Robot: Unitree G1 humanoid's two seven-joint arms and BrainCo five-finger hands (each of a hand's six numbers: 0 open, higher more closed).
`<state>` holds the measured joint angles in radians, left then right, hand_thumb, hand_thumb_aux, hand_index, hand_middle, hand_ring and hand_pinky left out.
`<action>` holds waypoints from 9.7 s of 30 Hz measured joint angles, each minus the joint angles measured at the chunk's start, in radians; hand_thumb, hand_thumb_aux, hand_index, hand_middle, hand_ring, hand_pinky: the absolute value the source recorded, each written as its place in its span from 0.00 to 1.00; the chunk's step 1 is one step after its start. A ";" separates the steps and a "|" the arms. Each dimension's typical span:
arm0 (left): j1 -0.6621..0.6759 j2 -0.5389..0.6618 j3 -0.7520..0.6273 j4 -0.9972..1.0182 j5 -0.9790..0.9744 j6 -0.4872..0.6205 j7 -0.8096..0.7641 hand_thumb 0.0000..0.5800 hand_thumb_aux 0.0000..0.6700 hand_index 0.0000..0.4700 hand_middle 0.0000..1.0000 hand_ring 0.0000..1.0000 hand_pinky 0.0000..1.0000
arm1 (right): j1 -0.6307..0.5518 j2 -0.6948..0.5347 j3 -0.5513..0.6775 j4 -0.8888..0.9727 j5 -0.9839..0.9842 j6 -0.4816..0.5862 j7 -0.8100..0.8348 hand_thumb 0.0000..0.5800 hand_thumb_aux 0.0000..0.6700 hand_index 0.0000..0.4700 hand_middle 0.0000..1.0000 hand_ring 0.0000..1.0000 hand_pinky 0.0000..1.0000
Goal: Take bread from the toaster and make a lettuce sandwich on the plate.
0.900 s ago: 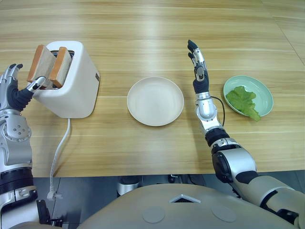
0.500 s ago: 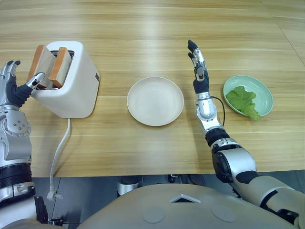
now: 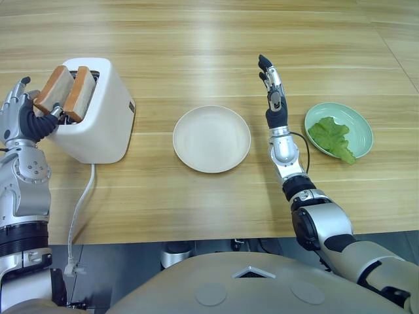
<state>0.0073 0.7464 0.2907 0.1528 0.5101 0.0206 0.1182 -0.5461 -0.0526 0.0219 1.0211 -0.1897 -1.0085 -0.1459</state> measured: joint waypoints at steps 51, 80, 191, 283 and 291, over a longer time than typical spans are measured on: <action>-0.247 -0.263 -0.295 -0.256 -0.344 -0.159 -0.357 1.00 1.00 0.98 1.00 1.00 1.00 | -0.049 0.004 -0.013 0.068 -0.005 -0.002 -0.060 0.00 0.00 0.00 0.00 0.00 0.00; -0.488 -0.388 -0.503 0.429 -0.406 -0.170 -0.828 1.00 1.00 0.98 1.00 1.00 1.00 | -0.059 0.006 -0.009 0.073 -0.014 -0.001 -0.063 0.00 0.00 0.00 0.00 0.00 0.00; -0.105 -0.516 -0.310 -0.147 -0.301 -0.300 -0.166 0.00 0.00 0.00 0.00 0.00 0.00 | -0.035 -0.664 0.393 0.311 -0.579 0.595 -0.346 1.00 1.00 0.98 0.00 0.00 0.00; -0.228 -0.510 -0.287 0.120 -0.282 -0.427 -0.108 0.00 0.00 0.00 0.00 0.00 0.00 | -0.378 -0.311 0.668 0.154 -0.752 0.213 -0.486 1.00 1.00 0.98 1.00 1.00 1.00; -0.228 -0.510 -0.288 0.125 -0.281 -0.428 -0.108 0.00 0.00 0.00 0.00 0.00 0.00 | -0.378 -0.274 0.678 0.154 -0.752 0.201 -0.484 1.00 1.00 0.98 1.00 1.00 1.00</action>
<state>-0.2211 0.2364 0.0030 0.2775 0.2289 -0.4078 0.0106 -0.9239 -0.3262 0.6995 1.1753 -0.9416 -0.8074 -0.6296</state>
